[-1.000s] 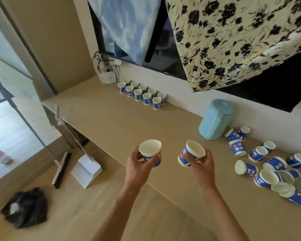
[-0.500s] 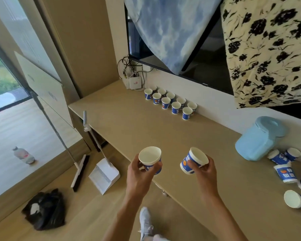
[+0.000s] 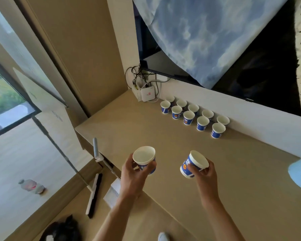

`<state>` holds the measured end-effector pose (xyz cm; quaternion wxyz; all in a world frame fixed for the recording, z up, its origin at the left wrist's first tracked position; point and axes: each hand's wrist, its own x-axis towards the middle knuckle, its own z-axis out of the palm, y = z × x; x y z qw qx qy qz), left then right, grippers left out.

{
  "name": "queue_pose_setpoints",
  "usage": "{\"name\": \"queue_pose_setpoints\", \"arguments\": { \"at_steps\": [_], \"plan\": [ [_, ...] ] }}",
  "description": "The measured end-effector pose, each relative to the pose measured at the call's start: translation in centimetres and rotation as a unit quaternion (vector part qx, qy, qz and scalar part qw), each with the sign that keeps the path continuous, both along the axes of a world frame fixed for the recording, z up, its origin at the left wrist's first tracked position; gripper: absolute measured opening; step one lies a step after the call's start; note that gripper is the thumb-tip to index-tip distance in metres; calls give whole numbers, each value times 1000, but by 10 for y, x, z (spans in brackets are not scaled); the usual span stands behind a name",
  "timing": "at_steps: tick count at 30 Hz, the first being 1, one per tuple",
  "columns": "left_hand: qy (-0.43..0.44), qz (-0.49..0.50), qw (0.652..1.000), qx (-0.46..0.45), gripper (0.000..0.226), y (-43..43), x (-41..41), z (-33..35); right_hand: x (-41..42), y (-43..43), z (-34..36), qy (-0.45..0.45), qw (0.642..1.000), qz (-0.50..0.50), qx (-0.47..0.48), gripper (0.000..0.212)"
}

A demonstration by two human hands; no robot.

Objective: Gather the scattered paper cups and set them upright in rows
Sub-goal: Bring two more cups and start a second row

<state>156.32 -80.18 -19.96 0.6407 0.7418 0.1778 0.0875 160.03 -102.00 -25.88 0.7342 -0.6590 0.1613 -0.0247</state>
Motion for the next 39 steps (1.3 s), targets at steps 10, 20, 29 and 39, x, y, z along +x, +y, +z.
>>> {"name": "queue_pose_setpoints", "arguments": {
  "at_steps": [10,20,29,39],
  "plan": [
    [45,-95,994,-32,43,39,132,-29,46,48,-5,25,996,-77,-23,59],
    [58,-141,988,10,47,85,279,-92,107,100,-16,48,989,-133,-53,70],
    [34,-161,986,36,56,90,360,-175,212,115,-73,11,990,-123,-71,59],
    [-27,-175,982,70,65,68,433,-216,235,108,-131,-15,984,-161,-69,61]
  ]
}}
